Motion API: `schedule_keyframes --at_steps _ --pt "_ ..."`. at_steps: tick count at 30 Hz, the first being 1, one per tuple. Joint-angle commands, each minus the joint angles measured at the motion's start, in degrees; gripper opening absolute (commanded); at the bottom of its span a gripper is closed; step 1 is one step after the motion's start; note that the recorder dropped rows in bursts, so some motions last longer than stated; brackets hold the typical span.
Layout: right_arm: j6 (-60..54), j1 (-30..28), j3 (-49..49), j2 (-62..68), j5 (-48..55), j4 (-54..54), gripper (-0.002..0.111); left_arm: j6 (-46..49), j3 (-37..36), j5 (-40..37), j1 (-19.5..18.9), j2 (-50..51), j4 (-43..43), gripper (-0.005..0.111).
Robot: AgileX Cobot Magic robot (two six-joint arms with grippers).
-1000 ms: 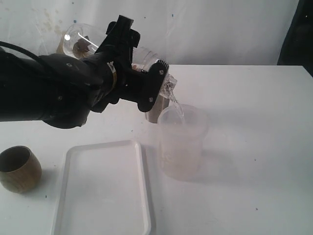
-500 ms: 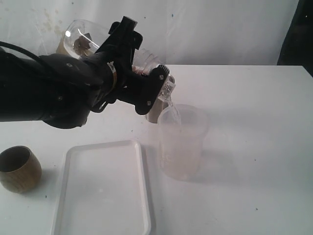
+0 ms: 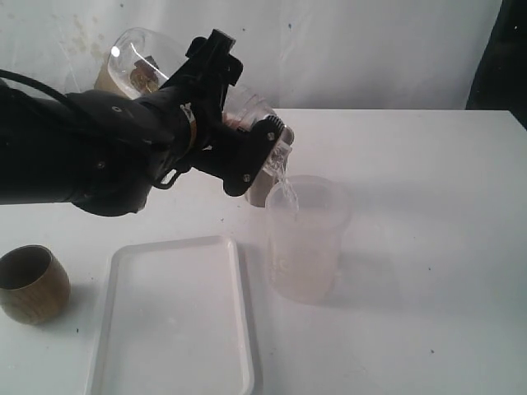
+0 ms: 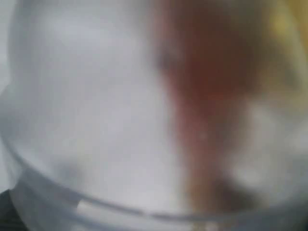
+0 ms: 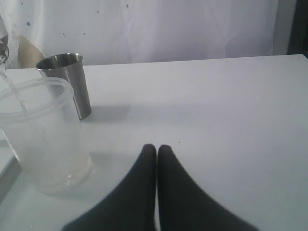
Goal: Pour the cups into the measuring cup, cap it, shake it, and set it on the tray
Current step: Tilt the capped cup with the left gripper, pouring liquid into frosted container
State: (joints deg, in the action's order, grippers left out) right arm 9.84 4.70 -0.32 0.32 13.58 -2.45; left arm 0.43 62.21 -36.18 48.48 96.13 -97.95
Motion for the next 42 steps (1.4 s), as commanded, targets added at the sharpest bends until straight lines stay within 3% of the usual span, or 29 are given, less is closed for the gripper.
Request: schedule_keyframes --at_steps 1,42 --pt "0.0 0.4 0.3 -0.3 0.1 -0.1 0.0 2.2 0.9 -1.4 0.2 -0.7 -2.0 0.0" --pt "-1.1 0.4 0.3 -0.3 0.1 -0.1 0.0 6.0 2.6 -0.6 0.9 -0.6 -2.0 0.0"
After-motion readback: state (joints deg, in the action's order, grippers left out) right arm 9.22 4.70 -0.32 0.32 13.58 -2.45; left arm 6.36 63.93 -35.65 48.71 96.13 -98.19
